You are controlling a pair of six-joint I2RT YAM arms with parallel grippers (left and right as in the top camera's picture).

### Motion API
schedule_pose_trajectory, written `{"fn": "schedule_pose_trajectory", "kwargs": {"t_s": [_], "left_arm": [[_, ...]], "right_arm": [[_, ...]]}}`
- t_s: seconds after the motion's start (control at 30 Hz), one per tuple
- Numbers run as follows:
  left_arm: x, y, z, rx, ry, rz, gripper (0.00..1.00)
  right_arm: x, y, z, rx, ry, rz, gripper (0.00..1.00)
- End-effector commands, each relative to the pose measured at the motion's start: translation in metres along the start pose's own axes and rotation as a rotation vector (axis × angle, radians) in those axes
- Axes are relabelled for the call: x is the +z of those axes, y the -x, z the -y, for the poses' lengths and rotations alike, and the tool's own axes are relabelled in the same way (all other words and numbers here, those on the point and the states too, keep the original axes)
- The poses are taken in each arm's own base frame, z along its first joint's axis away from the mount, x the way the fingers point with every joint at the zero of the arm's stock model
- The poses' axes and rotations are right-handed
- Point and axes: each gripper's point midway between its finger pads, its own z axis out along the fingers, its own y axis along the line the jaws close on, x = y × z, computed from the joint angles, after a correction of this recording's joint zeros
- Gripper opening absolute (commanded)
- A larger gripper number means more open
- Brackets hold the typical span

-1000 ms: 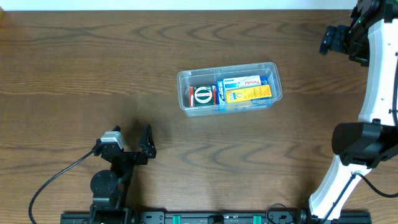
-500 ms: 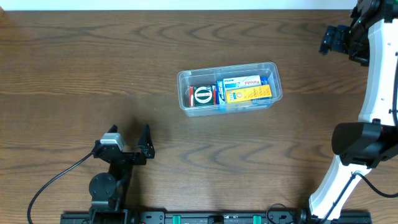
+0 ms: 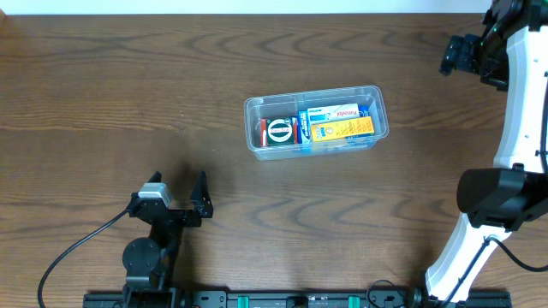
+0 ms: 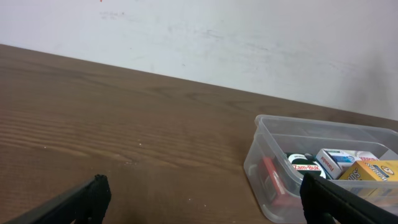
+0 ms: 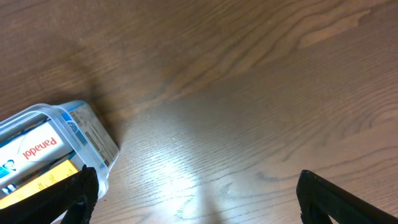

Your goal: Pack container

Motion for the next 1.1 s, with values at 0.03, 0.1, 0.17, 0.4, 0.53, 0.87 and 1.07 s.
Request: {"fn": "schedule_pose_trajectory", "kwargs": {"t_s": [0.03, 0.1, 0.17, 0.4, 0.53, 0.87, 1.07], "left_arm": [[0.0, -0.015, -0.001, 0.006, -0.005, -0.049, 0.98], [0.0, -0.015, -0.001, 0.006, -0.005, -0.049, 0.98], [0.0, -0.015, -0.001, 0.006, -0.005, -0.049, 0.98], [0.0, -0.015, -0.001, 0.006, -0.005, -0.049, 0.98], [0.0, -0.015, -0.001, 0.006, -0.005, -0.049, 0.98], [0.0, -0.015, -0.001, 0.006, -0.005, -0.049, 0.98], [0.0, -0.015, -0.001, 0.006, -0.005, -0.049, 0.98]], "right_arm": [[-0.005, 0.002, 0.002, 0.02, -0.002, 0.019, 0.99], [-0.005, 0.002, 0.002, 0.02, -0.002, 0.019, 0.99], [-0.005, 0.002, 0.002, 0.02, -0.002, 0.019, 0.99], [-0.023, -0.002, -0.008, -0.006, 0.017, 0.058, 0.99], [-0.056, -0.013, -0.03, -0.061, 0.056, 0.129, 0.99], [-0.157, -0.071, -0.089, -0.336, 0.169, 0.367, 0.99], [-0.207, -0.106, -0.061, -0.446, 0.186, 0.532, 0.99]]}}
